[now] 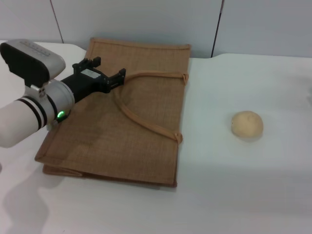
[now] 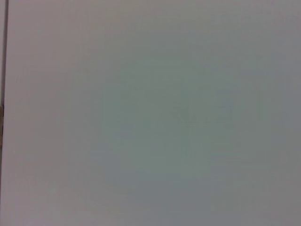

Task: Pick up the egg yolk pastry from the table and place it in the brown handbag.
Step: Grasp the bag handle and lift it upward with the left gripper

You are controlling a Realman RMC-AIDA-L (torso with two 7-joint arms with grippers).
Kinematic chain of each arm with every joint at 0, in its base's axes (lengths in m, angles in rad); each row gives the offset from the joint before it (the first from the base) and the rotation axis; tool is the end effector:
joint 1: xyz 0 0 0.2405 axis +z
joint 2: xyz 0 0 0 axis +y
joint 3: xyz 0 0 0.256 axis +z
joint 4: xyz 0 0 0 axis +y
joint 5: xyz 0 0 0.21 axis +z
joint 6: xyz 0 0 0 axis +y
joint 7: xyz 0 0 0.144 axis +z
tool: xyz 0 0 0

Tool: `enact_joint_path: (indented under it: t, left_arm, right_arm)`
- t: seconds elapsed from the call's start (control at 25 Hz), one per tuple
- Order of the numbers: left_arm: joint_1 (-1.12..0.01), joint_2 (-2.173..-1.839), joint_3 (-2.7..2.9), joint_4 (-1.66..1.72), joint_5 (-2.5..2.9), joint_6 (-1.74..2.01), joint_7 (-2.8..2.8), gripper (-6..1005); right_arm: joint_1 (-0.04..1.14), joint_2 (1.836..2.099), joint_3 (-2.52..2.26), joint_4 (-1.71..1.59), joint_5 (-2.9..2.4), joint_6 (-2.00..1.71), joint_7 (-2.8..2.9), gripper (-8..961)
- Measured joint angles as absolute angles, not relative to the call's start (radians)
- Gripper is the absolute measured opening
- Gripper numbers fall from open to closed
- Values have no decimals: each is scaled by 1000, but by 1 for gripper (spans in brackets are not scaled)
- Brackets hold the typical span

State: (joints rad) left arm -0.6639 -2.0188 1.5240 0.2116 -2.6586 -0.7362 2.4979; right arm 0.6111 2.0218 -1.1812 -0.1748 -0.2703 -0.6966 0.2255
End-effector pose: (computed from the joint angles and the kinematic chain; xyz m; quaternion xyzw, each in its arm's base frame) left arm -0.2821 0.4139 -0.0308 -0.8356 -0.2378 -0.2068 0.4500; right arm 0.3397 0.4114 0.0266 -0.7183 0.2638 0.1656 0.6220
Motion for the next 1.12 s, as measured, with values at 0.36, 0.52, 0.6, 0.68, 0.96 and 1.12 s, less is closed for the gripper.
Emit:
enact_joint_path:
  t: [0.36,0.52,0.6,0.68,0.96,1.12]
  left_arm:
    - [-666,-1997,1522,288,-2460,-683,2258,842]
    - [-667,-1984,1517,310,-2381,-668,2159,841]
    - [-669,-1979,1516,313,-2361,-656,2125,840]
    - [-671,-1976,1516,314,-2344,-645,2097,840]
    - [-678,-1968,1514,332,-2210,-588,1952,837]
    - [-685,-1967,1514,334,-2155,-566,1910,835]
  right_arm:
    - [610,2022,-1182,-175,-270,-696,225,821]
    - [610,2022,-1183,-175,-270,-696,225,821]
    - [610,2022,-1183,-175,-270,-696,225,820]
    - [610,2022,-1184,-175,-270,-696,225,820]
    - [615,2022,-1183,-175,-270,-696,225,820]
    - [617,2022,-1182,-175,-270,-696,225,821]
